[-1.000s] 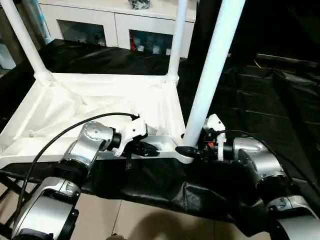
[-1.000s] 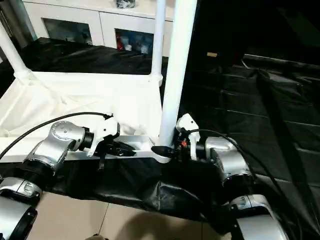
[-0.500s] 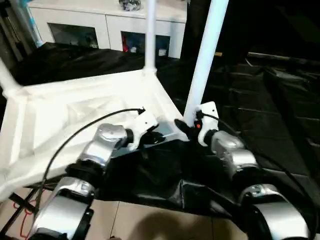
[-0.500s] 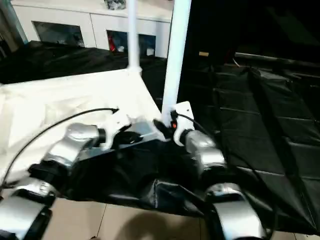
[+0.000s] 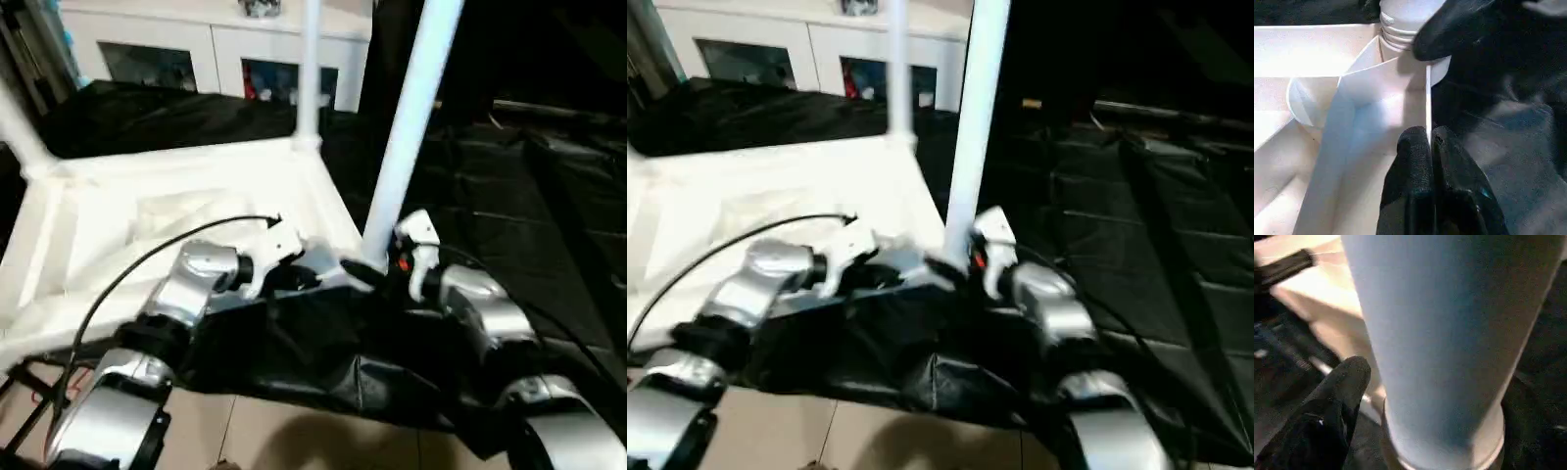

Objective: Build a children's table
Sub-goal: Rotate leg to tighten

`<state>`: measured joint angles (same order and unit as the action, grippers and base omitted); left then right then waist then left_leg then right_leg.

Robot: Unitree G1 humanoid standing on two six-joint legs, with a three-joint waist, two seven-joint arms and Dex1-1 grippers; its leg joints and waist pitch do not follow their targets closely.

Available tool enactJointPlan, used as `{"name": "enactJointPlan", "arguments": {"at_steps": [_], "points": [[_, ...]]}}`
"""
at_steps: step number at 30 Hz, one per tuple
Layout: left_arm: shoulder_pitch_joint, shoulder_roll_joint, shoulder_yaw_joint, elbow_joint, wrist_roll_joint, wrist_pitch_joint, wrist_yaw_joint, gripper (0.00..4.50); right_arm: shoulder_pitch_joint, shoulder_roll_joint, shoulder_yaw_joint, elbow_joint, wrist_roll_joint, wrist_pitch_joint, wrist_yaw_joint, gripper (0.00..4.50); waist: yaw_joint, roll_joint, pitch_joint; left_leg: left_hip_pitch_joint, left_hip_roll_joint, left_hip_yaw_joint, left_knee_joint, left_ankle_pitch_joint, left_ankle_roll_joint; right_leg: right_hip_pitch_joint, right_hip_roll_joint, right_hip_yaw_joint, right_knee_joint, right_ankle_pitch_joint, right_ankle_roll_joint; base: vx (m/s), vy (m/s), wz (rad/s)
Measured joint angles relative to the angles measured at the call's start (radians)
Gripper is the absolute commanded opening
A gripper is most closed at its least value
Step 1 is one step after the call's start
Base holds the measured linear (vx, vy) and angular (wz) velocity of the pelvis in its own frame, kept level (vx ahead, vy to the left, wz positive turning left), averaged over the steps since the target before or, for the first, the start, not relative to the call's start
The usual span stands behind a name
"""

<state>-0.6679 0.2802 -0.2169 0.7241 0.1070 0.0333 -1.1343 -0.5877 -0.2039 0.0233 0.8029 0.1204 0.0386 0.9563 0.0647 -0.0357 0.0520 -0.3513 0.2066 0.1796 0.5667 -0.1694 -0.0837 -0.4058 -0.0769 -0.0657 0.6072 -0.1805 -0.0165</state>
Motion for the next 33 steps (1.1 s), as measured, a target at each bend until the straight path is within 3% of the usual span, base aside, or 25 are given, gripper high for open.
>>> {"name": "enactJointPlan", "arguments": {"at_steps": [9,20,24,29,33], "points": [[-0.001,0.037,-0.014,0.016,-0.028,-0.041,-0.103,0.00,0.013,-0.078,0.054,-0.083,0.020,0.111,0.197,3.50,0.022,-0.001,0.001,-0.001,0.001,0.000,0.000,0.000,0.000,0.000,0.000,0.000,0.000,0.000,0.000,0.000,0.000,0.00],[-0.001,0.051,-0.018,0.019,-0.037,-0.048,-0.170,0.00,0.036,-0.097,0.063,-0.138,0.026,0.175,0.251,2.72,0.026,-0.002,0.001,-0.001,0.001,0.001,0.000,0.000,0.000,0.000,0.000,0.000,0.000,0.000,0.000,0.000,0.000,0.00],[-0.001,0.051,-0.021,0.019,-0.039,-0.048,-0.171,0.00,0.039,-0.097,0.063,-0.147,0.026,0.186,0.249,2.67,0.028,-0.002,0.001,-0.001,0.001,0.001,0.000,0.000,0.000,0.000,0.000,0.000,0.000,0.000,0.000,0.000,0.000,0.00],[-0.001,0.039,-0.010,0.027,-0.034,-0.032,-0.109,0.00,0.039,-0.055,0.030,-0.119,0.021,0.151,0.142,2.65,0.022,-0.002,0.001,0.001,0.001,0.001,0.001,0.000,0.000,0.001,0.000,0.000,0.001,0.000,0.000,0.000,0.000,0.00],[-0.013,-0.017,0.010,0.044,-0.004,0.020,0.034,0.00,-0.010,0.021,-0.017,-0.027,-0.005,0.113,-0.112,2.64,0.001,-0.003,0.000,0.002,0.000,0.000,0.002,0.000,0.000,0.003,0.000,0.001,0.001,-0.002,0.004,0.000,0.000,0.00]]}}
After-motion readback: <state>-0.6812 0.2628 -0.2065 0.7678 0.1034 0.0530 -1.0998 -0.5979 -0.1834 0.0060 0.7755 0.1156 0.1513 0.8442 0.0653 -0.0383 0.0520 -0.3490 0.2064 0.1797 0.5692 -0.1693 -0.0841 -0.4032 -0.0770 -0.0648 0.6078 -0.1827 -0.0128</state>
